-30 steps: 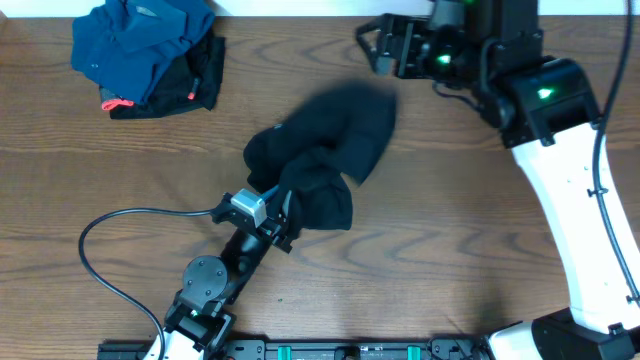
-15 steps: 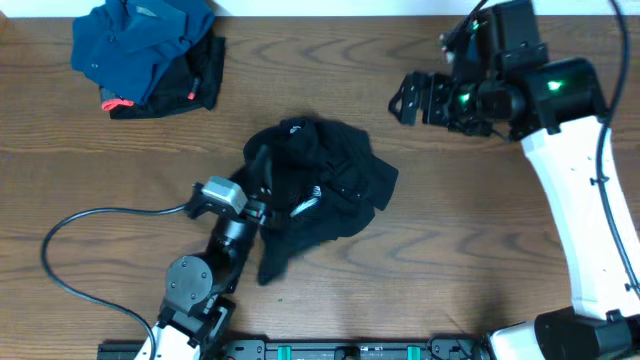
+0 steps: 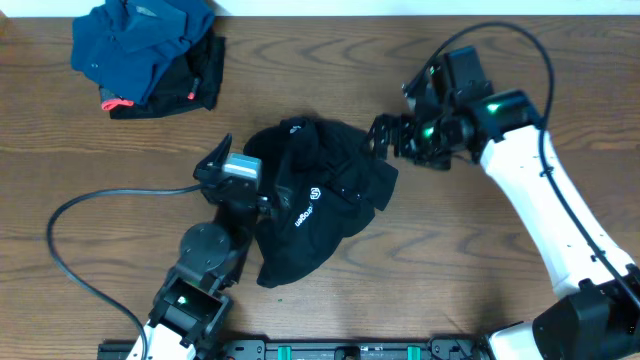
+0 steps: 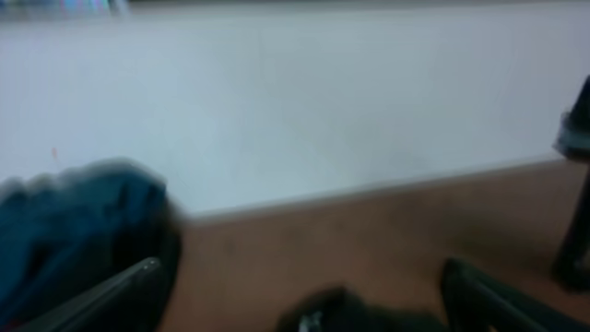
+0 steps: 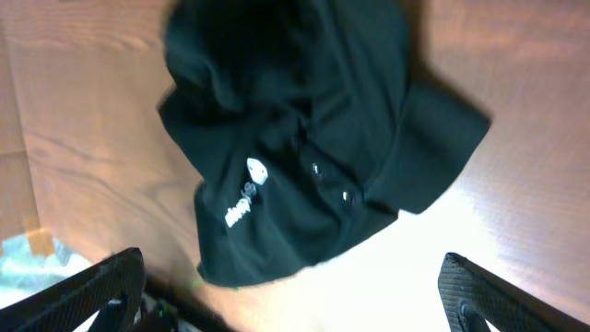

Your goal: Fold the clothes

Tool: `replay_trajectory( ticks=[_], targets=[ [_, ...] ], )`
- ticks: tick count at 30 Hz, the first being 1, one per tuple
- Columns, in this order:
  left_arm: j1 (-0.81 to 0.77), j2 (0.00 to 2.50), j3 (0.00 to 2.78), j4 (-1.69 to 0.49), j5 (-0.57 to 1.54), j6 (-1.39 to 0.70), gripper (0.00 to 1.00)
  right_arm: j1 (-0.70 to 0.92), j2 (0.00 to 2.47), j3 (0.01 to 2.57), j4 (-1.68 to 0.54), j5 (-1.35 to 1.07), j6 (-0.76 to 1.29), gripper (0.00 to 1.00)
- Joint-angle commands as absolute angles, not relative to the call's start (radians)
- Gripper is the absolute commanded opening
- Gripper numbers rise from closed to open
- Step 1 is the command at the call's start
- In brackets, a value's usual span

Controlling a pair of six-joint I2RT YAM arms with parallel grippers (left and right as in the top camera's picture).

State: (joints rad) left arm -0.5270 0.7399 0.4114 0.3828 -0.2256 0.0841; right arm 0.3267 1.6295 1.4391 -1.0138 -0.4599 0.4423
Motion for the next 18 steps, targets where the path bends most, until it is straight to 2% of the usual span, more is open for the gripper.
replay_trajectory(
  ticks=[1,7,9,14,18],
  targets=[
    [-0.529,0.736,0.421,0.298,-0.244,0.092,0.98,0.372,1.630,1.349,-0.994,-0.535,0.504,0.99],
    [-0.529,0.737,0.421,0.233,-0.319,0.093,0.98,0.483,1.630,1.176,-0.845,-0.683,0.654,0.94],
    [-0.529,0.737,0.421,0.233,-0.434,0.092,0.98,0.511,1.630,1.152,-0.819,-0.678,0.706,0.94],
    [-0.529,0.737,0.421,0.233,-0.927,-0.019,0.98,0.567,1.630,1.122,-0.833,-0.632,0.802,0.93],
    [-0.529,0.737,0.421,0.233,-1.007,-0.028,0.98,0.619,1.630,1.054,-0.787,-0.603,0.911,0.92]
  ],
)
